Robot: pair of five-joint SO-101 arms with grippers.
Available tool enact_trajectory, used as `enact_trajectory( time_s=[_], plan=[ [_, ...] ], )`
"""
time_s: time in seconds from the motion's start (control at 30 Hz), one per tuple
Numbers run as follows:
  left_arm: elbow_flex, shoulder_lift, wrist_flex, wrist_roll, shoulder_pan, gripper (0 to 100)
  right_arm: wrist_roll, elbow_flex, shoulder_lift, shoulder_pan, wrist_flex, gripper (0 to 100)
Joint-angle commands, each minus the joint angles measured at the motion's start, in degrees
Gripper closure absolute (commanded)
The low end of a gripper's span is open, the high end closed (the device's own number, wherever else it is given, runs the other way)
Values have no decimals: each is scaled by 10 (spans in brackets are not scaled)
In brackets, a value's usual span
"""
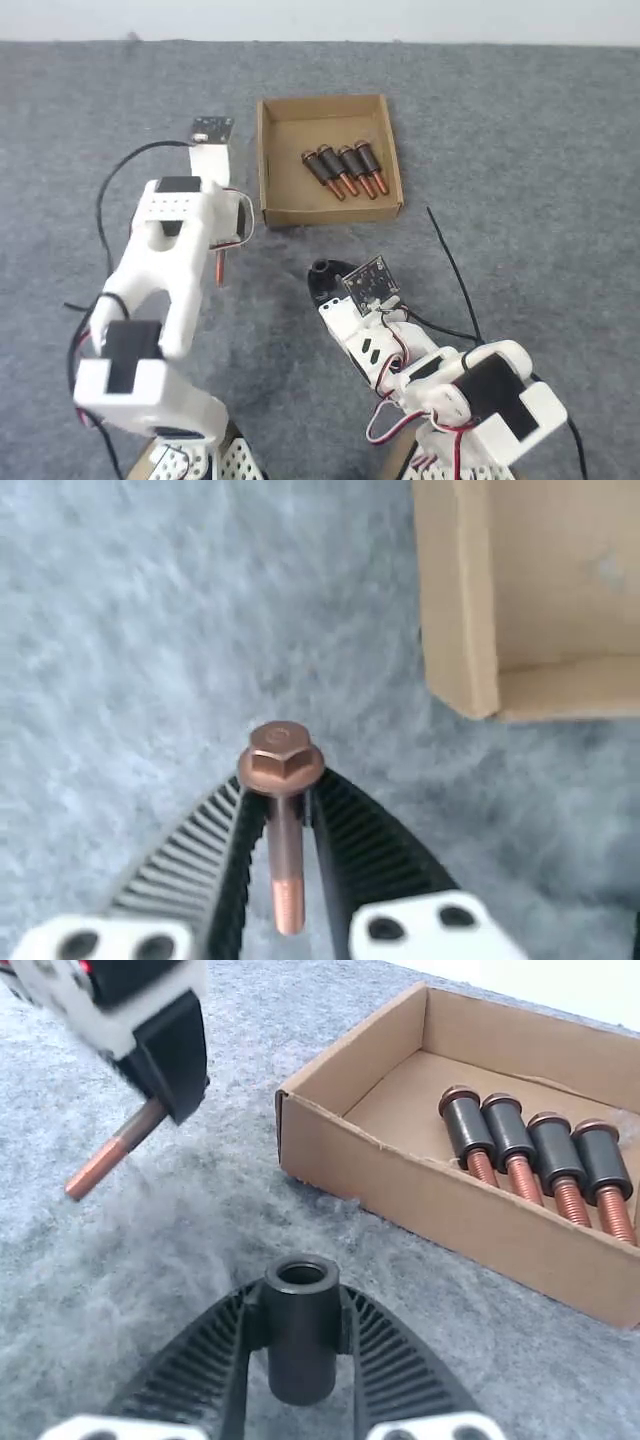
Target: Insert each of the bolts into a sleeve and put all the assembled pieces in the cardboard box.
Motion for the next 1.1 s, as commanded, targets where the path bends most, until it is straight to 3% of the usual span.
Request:
enact_trajectory(
  time_s=[0.0, 0.13, 0.3, 0.57, 0.8, 0.97, 1.07],
  plan=[
    [23, -81, -54, -4, 1, 988, 6, -17, -29, 10, -1, 992],
    [102, -164, -127, -4, 25, 988, 6, -17, -29, 10, -2, 992],
    [241, -294, -276, 2, 42, 988, 5, -17, -29, 10, -2, 992],
    [363, -420, -377, 174, 59, 988, 5, -22, -28, 10, -3, 992],
    [453, -463, -522, 262, 76, 988, 4, -39, -27, 11, -3, 992],
    [472, -487, -534, 275, 77, 988, 4, -67, 9, 11, -5, 992],
    [476, -494, -534, 275, 77, 988, 4, -79, 55, 11, -68, 992]
  ],
)
